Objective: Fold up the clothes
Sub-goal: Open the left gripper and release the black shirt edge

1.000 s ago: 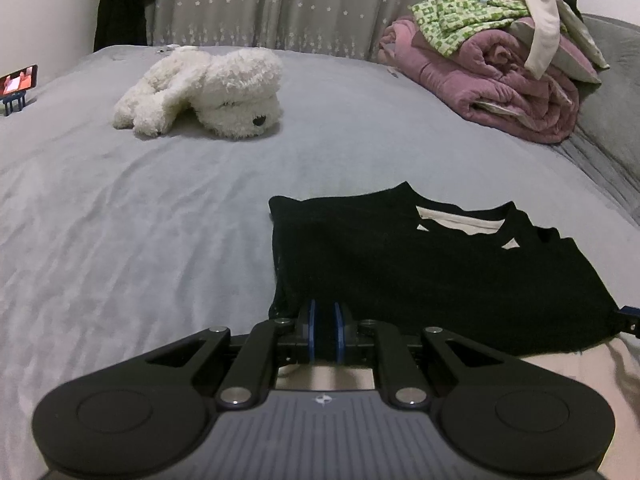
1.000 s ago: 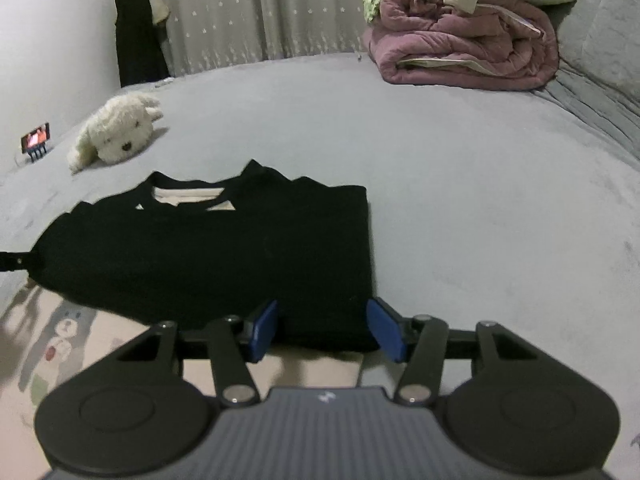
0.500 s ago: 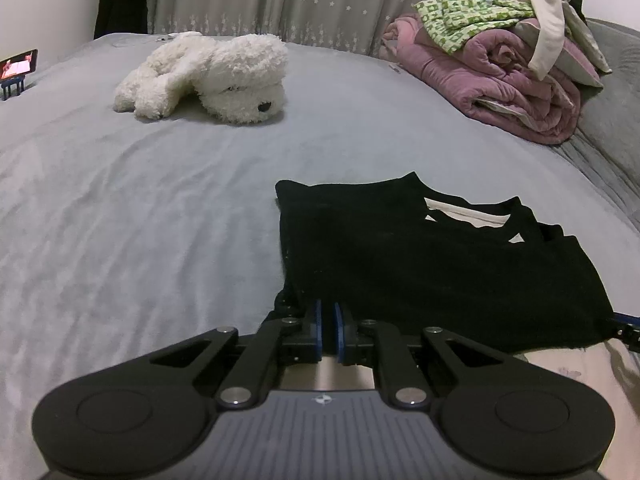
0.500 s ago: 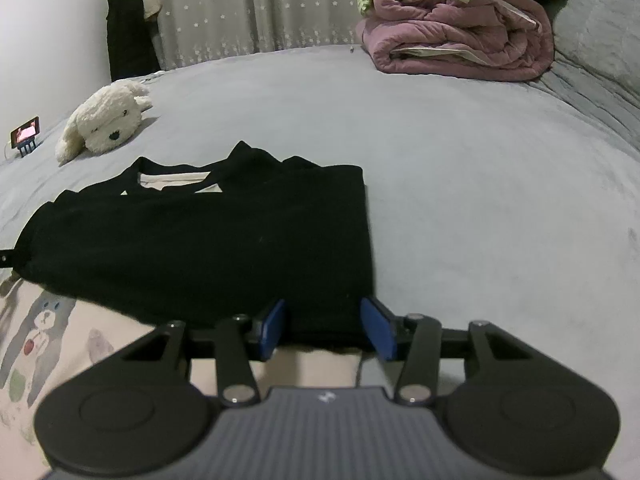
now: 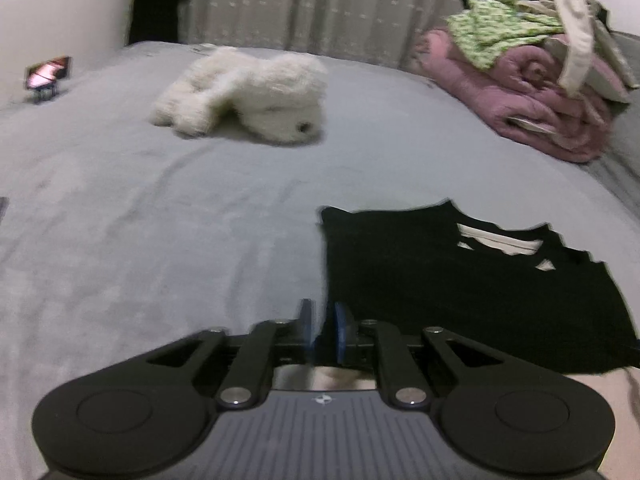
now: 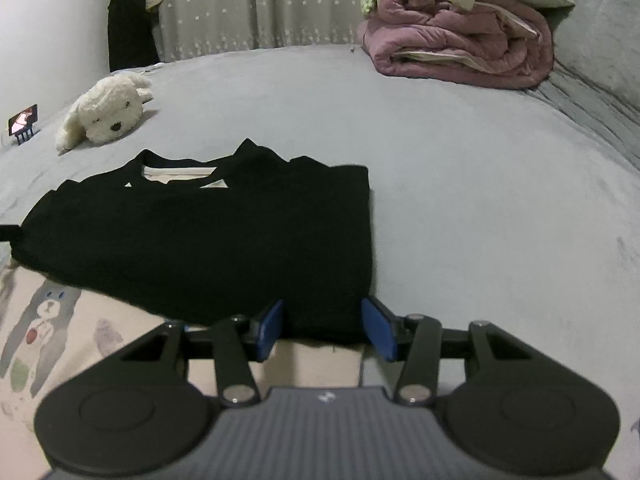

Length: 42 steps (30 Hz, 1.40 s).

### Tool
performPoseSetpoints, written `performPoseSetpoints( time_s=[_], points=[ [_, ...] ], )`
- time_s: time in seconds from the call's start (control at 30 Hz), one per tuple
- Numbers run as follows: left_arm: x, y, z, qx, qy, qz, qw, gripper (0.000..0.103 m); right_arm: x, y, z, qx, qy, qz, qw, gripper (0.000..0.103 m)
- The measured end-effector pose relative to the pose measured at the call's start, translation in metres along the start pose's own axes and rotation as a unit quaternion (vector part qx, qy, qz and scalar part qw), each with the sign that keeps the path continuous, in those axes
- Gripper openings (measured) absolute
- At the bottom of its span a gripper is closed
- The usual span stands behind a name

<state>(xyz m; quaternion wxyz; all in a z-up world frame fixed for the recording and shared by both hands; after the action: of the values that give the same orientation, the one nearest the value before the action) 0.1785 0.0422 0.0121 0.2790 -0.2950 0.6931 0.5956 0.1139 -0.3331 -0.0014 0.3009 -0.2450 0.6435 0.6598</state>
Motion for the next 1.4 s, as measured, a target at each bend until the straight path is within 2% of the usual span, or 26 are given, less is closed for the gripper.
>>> performPoseSetpoints(
  time_s=[0.07, 0.17, 0.3, 0.37, 0.47, 0.53, 0.57, 0.67, 0.83, 1.0, 1.27, 1.4],
  points=[
    [-0.001, 0.003, 0.003, 0.009, 0.012, -0.006, 0.9999, 0.018, -0.001, 0.004, 0.003, -0.003, 0.001, -0.003, 1.0, 0.045],
    [-0.002, 0.009, -0.006, 0.021, -0.005, -0.031, 0.9993, 0.018, -0.003, 0.008, 0.002, -0.007, -0.008, -0.011, 1.0, 0.045],
    [0.001, 0.019, -0.026, 0.046, -0.053, -0.063, 0.9955, 0.018, -0.004, 0.011, 0.005, -0.008, -0.009, -0.02, 1.0, 0.046],
    [0.003, 0.02, -0.035, 0.058, -0.075, -0.067, 0.9933, 0.019, -0.004, 0.014, 0.008, -0.009, -0.003, -0.027, 1.0, 0.046],
    [0.012, 0.007, -0.044, 0.045, -0.106, -0.033, 0.9929, 0.023, -0.004, 0.015, 0.013, -0.018, 0.008, -0.035, 0.999, 0.046],
    [0.019, -0.007, -0.045, 0.027, -0.116, 0.001, 0.9928, 0.023, -0.001, 0.011, 0.015, -0.011, 0.018, -0.023, 1.0, 0.046],
    [0.019, -0.007, -0.045, 0.026, -0.116, 0.004, 0.9929, 0.023, 0.001, 0.006, 0.015, -0.001, 0.025, -0.011, 1.0, 0.046],
    [0.015, -0.004, -0.044, 0.029, -0.109, 0.0, 0.9936, 0.023, 0.002, 0.0, 0.012, 0.009, 0.027, 0.001, 1.0, 0.046],
    [0.014, -0.003, -0.042, 0.033, -0.096, 0.005, 0.9948, 0.023, -0.005, 0.013, 0.004, 0.027, 0.02, -0.023, 0.999, 0.046],
    [0.013, -0.002, -0.042, 0.032, -0.091, 0.01, 0.9953, 0.023, -0.007, 0.013, -0.002, 0.039, 0.006, -0.018, 0.999, 0.046],
    [0.01, 0.007, -0.044, 0.029, -0.085, 0.02, 0.9958, 0.023, -0.005, 0.037, 0.025, 0.016, 0.05, -0.045, 0.998, 0.048],
    [0.009, 0.02, -0.049, 0.031, -0.094, 0.01, 0.9951, 0.023, -0.006, 0.048, 0.03, 0.018, 0.055, -0.053, 0.997, 0.051]
  ],
)
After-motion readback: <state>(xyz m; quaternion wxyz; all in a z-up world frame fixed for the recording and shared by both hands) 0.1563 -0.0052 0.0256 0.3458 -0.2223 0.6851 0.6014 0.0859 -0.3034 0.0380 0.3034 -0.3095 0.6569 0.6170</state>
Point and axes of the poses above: each gripper's, at about its wrist camera, not at the fingertips, and y roughly against the way its jaws point, z to its left, x to its underside, the point moved 2 cm from there along -y, roughly the way its jaws point, and after that the axes turned 3 degrees about -y, right-handed, at the moved point
